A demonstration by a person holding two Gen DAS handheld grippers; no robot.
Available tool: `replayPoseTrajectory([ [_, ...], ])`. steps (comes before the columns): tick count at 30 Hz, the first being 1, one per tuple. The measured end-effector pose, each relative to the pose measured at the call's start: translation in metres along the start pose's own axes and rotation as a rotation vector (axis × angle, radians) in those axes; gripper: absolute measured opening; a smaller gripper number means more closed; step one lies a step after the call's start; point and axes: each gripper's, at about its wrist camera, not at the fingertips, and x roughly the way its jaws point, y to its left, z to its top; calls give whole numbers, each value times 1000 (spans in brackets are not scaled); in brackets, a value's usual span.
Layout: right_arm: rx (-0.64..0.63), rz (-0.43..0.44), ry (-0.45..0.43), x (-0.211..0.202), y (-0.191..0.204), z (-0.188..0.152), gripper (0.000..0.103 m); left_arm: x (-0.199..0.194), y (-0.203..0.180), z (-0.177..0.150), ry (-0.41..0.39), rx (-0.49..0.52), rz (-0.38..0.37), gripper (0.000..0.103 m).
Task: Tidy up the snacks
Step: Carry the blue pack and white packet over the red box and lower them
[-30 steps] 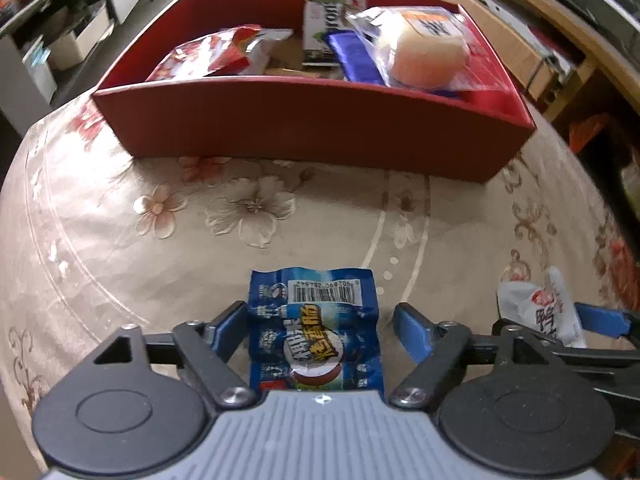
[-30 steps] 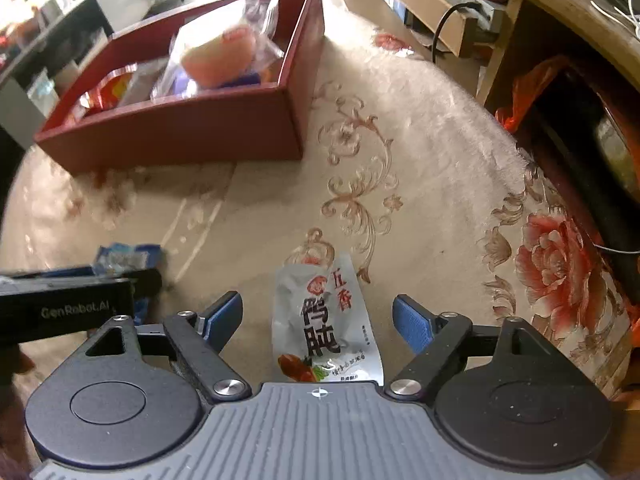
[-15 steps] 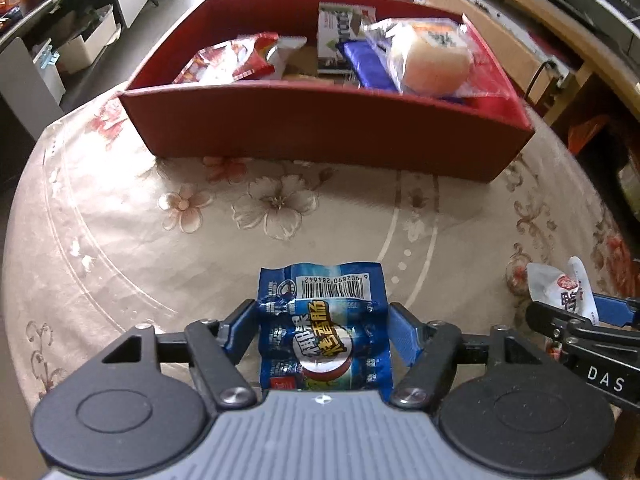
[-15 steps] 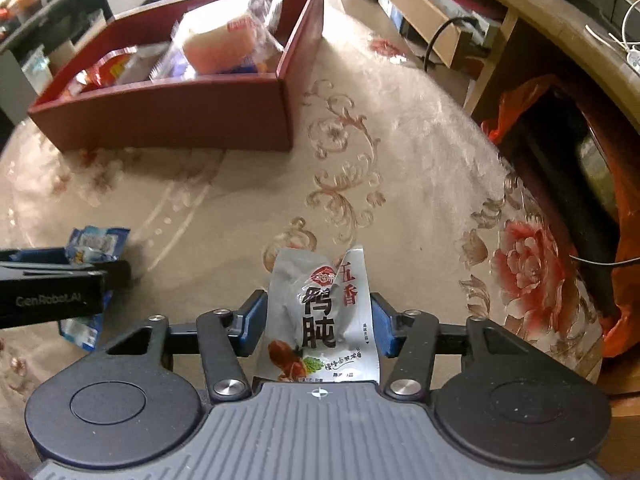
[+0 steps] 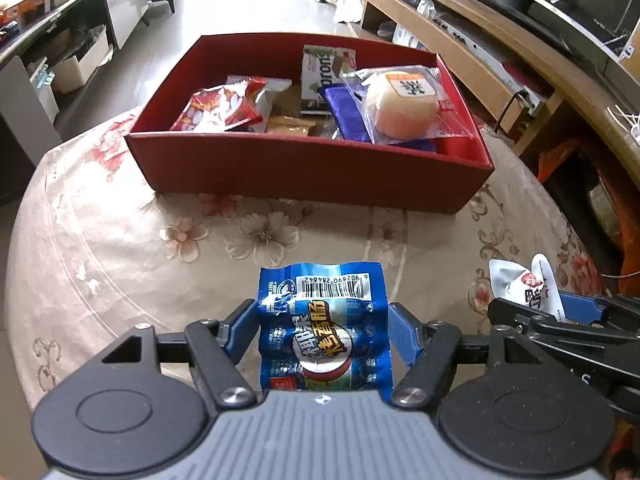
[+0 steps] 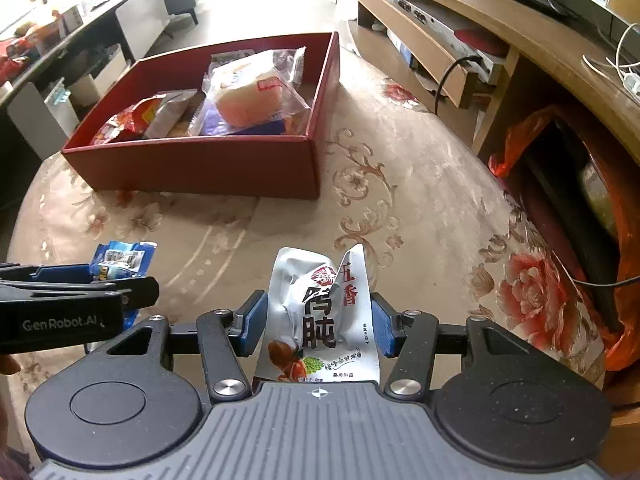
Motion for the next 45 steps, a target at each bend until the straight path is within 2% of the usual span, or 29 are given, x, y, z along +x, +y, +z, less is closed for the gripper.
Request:
replayPoseTrajectory([
  [20,-13,24,-66,-6,24,19,62,-17,12,14,-72,-11,9,69],
  [45,-2,46,-127,-9,29,49,62,-21,18,42,-124,-20,35,69],
])
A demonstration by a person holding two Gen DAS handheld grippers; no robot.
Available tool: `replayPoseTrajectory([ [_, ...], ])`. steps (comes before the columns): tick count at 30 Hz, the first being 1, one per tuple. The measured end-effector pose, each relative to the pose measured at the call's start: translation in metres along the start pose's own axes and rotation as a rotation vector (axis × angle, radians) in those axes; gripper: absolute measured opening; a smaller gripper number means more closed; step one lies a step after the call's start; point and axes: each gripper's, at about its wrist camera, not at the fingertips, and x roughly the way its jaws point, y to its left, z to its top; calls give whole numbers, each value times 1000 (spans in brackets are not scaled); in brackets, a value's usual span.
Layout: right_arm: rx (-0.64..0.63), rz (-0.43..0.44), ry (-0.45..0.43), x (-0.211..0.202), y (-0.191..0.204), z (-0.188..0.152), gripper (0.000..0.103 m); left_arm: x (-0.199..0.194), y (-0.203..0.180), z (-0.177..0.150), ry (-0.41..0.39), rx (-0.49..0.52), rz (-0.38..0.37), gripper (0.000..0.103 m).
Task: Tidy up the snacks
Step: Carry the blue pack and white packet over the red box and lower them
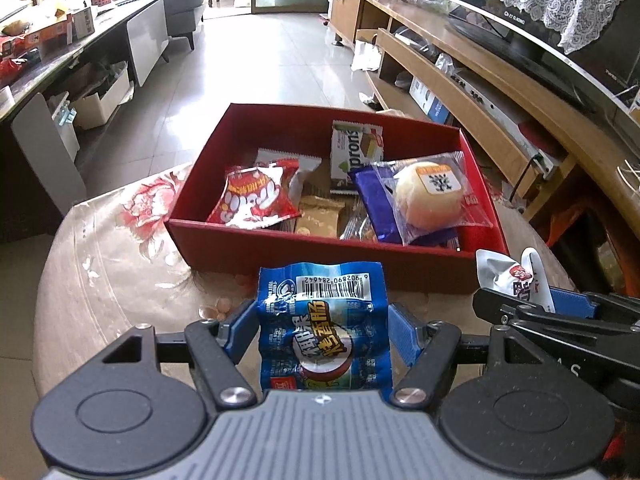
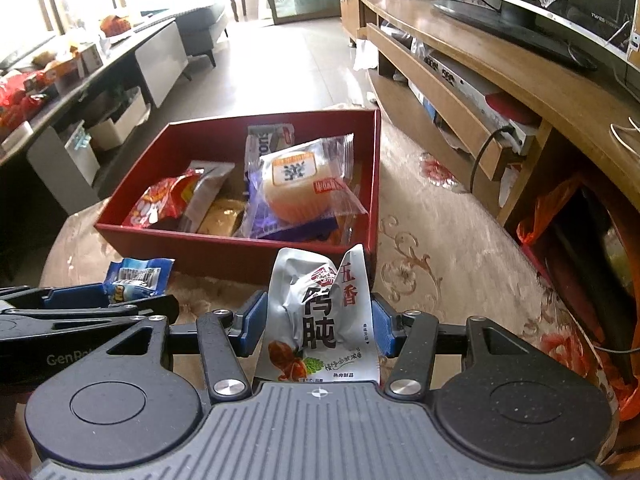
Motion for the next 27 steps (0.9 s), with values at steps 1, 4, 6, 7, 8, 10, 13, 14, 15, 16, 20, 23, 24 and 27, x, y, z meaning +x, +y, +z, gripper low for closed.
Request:
replayPoseTrajectory([
  [1,-1,0,-3,0,0,2,62,1,0,2,-2,-1,1,69],
  [4,-1,0,-10,2,1,7,62,2,1,7,-7,-7,3,69],
  [6,0,0,-15,3,2,10,62,2,2,11,-13,-7,6,69],
  [7,0,1,-17,4,2,12,62,3,2,13,-15,-8,7,69],
  [8,-1,1,-19,4,2,14,62,3,2,15,-17,-8,8,69],
  [10,1,3,-23,5,2,17,62,4,2,18,-21,-10,9,69],
  [13,3,6,-29,7,3,22,62,5,3,25,-29,-14,14,69],
  [14,4,7,-31,8,3,24,62,6,4,27,-32,-16,16,69],
  [15,3,8,-34,8,4,26,62,7,4,30,-35,-17,18,69],
  [16,4,9,-36,9,4,28,62,7,4,32,-38,-18,20,69],
  [20,4,11,-41,14,4,35,62,12,3,39,-44,-18,28,69],
  [23,6,13,-40,20,4,41,62,17,4,45,-46,-22,36,69],
  [24,7,14,-40,21,4,43,62,19,4,47,-46,-23,38,69],
  [27,9,14,-38,27,4,49,62,24,5,53,-47,-26,43,69],
])
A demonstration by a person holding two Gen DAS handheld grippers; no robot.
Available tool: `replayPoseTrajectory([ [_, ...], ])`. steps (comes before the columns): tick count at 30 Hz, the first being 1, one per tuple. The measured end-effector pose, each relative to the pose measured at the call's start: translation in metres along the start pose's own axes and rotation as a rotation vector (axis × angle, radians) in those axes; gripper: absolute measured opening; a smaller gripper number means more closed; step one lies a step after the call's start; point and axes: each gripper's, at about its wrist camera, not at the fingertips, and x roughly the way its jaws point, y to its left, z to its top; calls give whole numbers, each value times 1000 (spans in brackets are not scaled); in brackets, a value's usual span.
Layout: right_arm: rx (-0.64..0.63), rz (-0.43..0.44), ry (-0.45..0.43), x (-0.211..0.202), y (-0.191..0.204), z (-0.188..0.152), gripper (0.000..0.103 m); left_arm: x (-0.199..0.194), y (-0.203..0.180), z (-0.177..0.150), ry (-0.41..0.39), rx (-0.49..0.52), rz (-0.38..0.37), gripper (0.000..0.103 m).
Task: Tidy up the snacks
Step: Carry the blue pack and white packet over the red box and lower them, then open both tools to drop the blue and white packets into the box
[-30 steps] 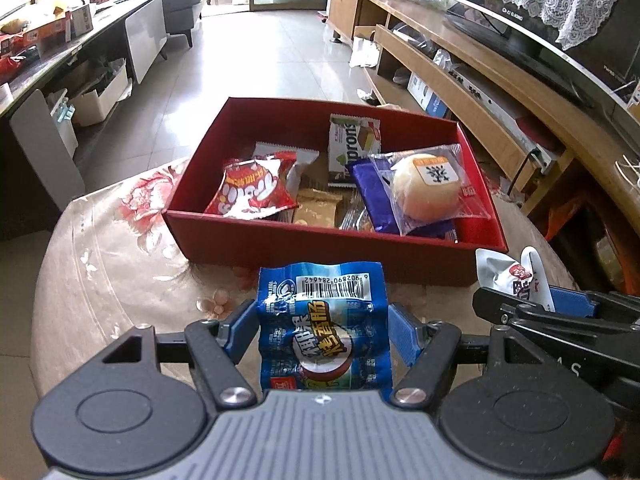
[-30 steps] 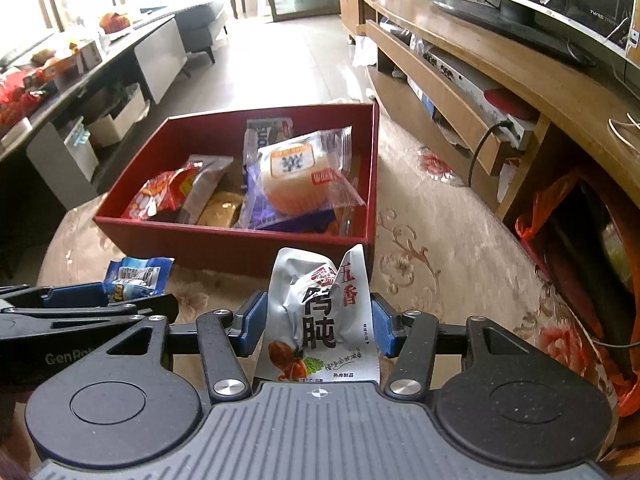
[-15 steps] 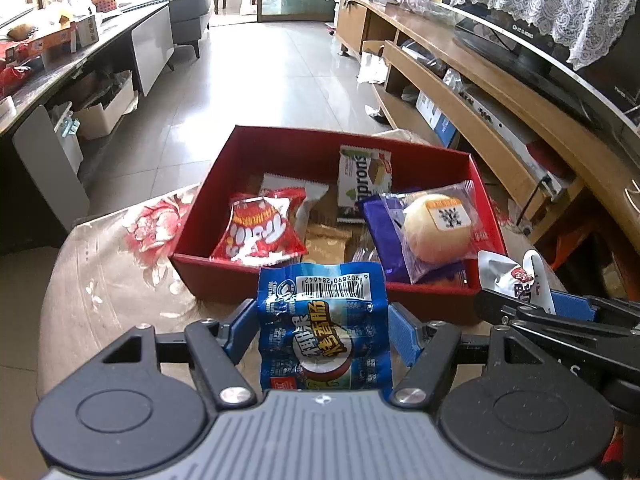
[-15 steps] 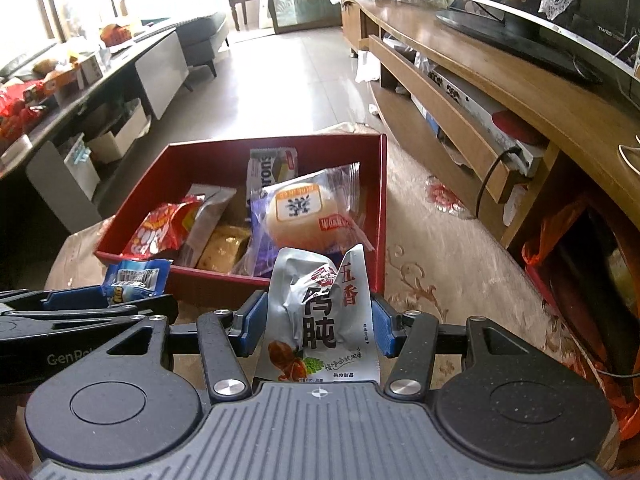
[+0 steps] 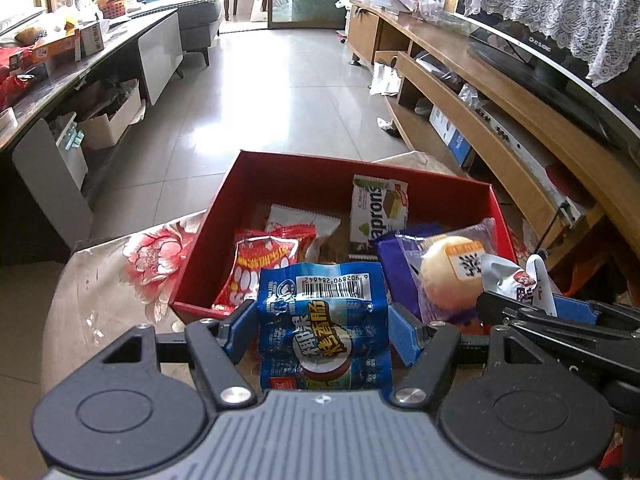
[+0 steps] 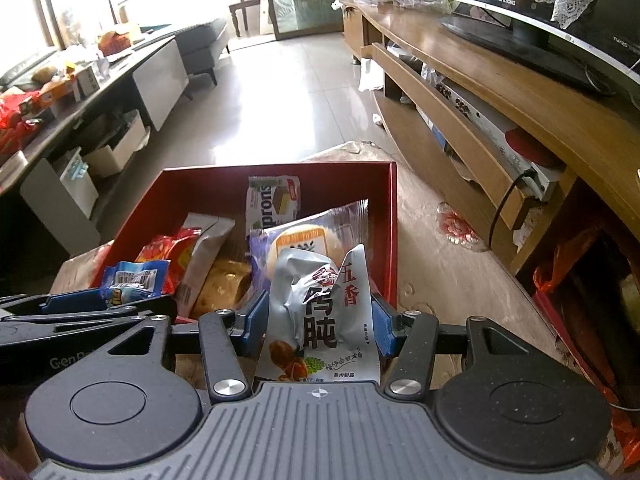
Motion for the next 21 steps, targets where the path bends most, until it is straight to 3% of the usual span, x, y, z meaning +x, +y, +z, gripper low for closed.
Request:
replayPoseTrajectory([
  [21,7,15,-1,51,2,35,65,66,13,36,28,-86,17,69],
])
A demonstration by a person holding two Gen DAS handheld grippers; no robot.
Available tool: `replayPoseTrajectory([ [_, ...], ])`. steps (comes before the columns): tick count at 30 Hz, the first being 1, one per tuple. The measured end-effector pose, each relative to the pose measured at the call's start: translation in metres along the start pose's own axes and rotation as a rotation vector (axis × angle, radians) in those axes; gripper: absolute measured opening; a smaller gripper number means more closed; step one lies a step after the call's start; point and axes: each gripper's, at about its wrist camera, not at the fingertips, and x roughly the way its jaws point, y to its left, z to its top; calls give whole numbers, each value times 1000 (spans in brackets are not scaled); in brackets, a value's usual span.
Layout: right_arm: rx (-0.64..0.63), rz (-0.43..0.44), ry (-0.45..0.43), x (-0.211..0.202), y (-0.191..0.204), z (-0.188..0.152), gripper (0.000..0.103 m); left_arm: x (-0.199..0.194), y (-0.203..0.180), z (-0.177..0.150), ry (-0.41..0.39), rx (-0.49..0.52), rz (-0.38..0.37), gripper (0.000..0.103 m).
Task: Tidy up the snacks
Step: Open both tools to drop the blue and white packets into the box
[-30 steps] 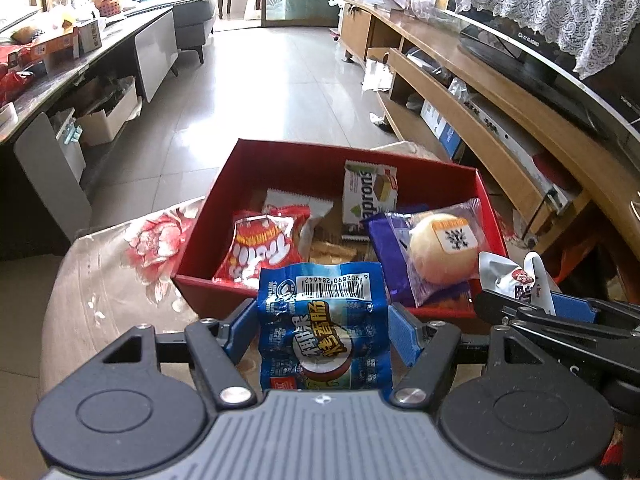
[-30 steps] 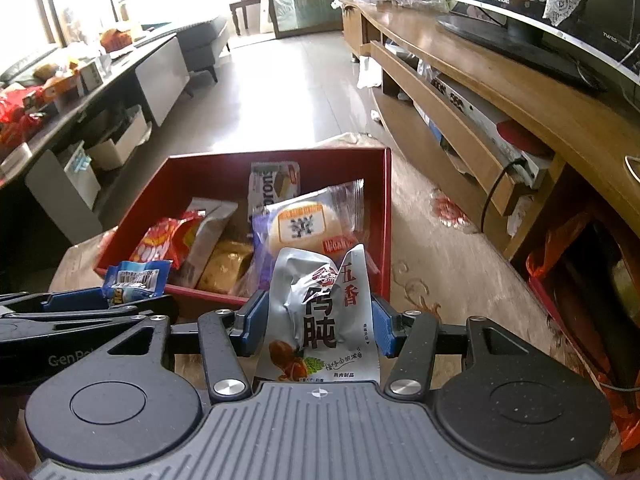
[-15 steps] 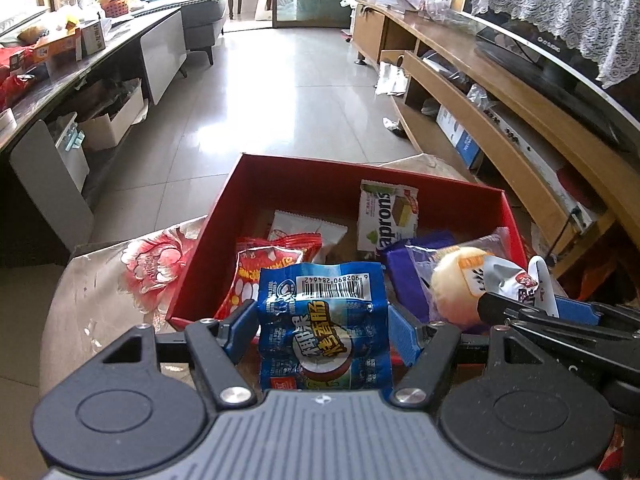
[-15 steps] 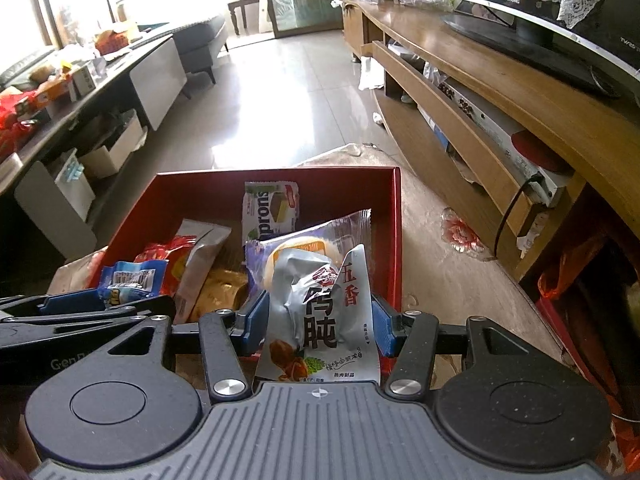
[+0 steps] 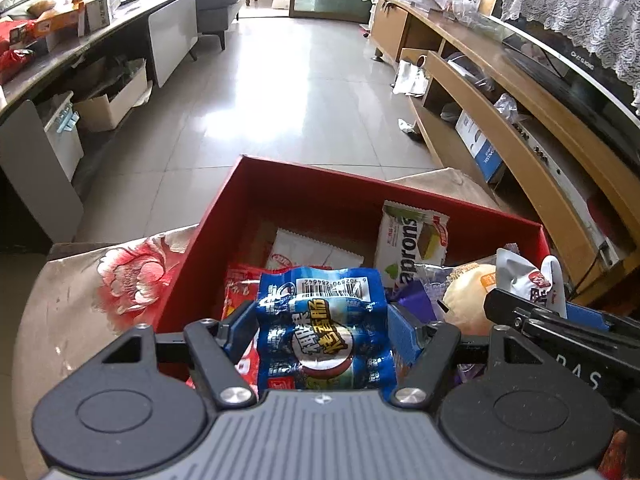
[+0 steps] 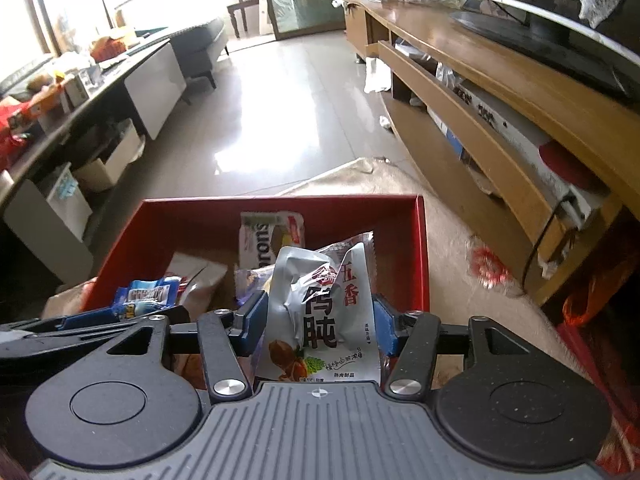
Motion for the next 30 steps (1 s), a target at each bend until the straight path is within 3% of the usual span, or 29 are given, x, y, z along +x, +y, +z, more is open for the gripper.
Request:
replayPoseTrajectory([
  [2,1,-1,-2,3,0,2,65,3,1,2,5,-5,4,69],
  [6,36,9,-9,3,-3,5,78,2,5,5,1,-20,1,70],
  [14,13,0,-69,-23,5,8,87,-22,10,5,-37,-16,2,71],
  [21,39,-26,-78,-43,-1,-5,87,-46,22,-15,-37,-40,5,74],
  [24,27,-30,-64,-50,3,-17,87,-58,28,-27,-37,-48,0,78],
  [26,15,-37,-57,-56,5,-27,87,-66,30,-35,-43,-41,8,87],
  [30,19,-36,-51,-70,5,-45,87,-80,33,-54,-46,-35,21,91],
])
